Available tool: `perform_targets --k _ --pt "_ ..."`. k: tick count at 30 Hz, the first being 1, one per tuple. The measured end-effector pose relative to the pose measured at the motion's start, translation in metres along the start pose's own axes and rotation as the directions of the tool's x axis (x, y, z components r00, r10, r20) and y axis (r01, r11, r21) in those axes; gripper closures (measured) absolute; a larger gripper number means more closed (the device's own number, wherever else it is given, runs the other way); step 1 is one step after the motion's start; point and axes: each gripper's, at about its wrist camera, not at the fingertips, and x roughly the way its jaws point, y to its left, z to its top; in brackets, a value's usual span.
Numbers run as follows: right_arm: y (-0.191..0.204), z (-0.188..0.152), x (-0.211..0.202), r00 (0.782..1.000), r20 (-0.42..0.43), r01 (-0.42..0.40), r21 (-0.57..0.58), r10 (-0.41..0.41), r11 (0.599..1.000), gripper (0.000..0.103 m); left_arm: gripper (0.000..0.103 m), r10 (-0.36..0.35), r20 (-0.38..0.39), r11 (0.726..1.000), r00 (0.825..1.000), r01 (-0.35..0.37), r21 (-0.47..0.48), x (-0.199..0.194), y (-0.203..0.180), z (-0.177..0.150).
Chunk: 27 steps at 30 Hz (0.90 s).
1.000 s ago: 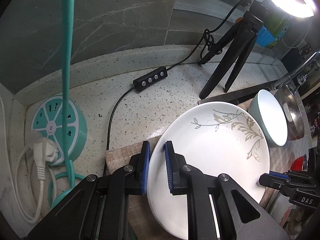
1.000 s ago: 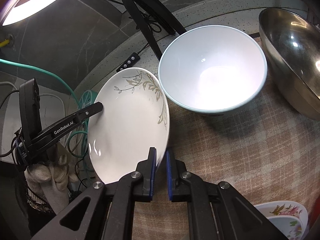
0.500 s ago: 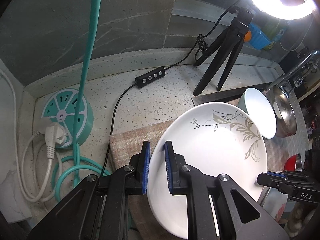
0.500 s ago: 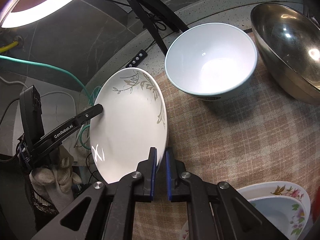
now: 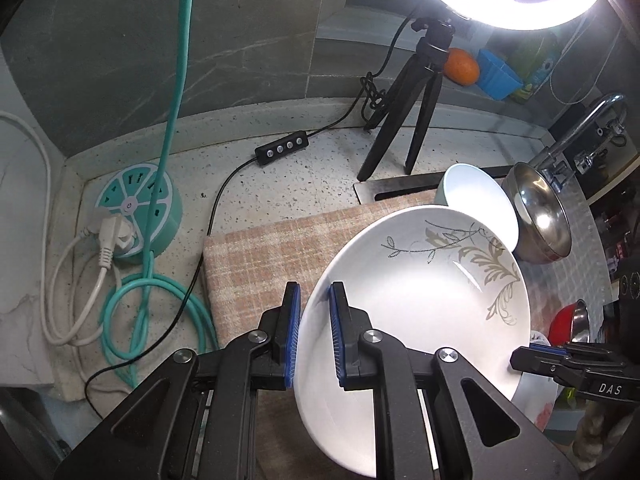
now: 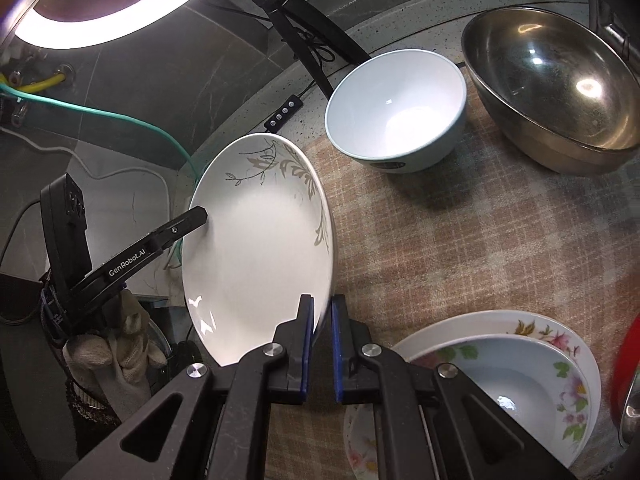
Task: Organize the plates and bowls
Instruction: 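Lift the gold-leaf plate with the right gripper toward the pink plate stack, then lower the gold-leaf plate onto the pink plate stack with the right gripper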
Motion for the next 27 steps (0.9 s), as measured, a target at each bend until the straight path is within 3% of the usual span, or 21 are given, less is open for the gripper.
perform_targets --k 15,27 --pt "-0.039 -0.032 -0.054 1.0 0.024 -0.003 0.008 0.003 1.0 0.095 0.09 -0.035 -0.005 0.999 0.999 0.035 0.004 -0.02 -0.062 -0.03" --pt "-0.077 -0.061 -0.082 0.999 0.038 0.014 0.053 -0.016 0.998 0.095 0.09 -0.057 -0.064 0.998 0.996 0.058 0.027 -0.01 -0.106 -0.056"
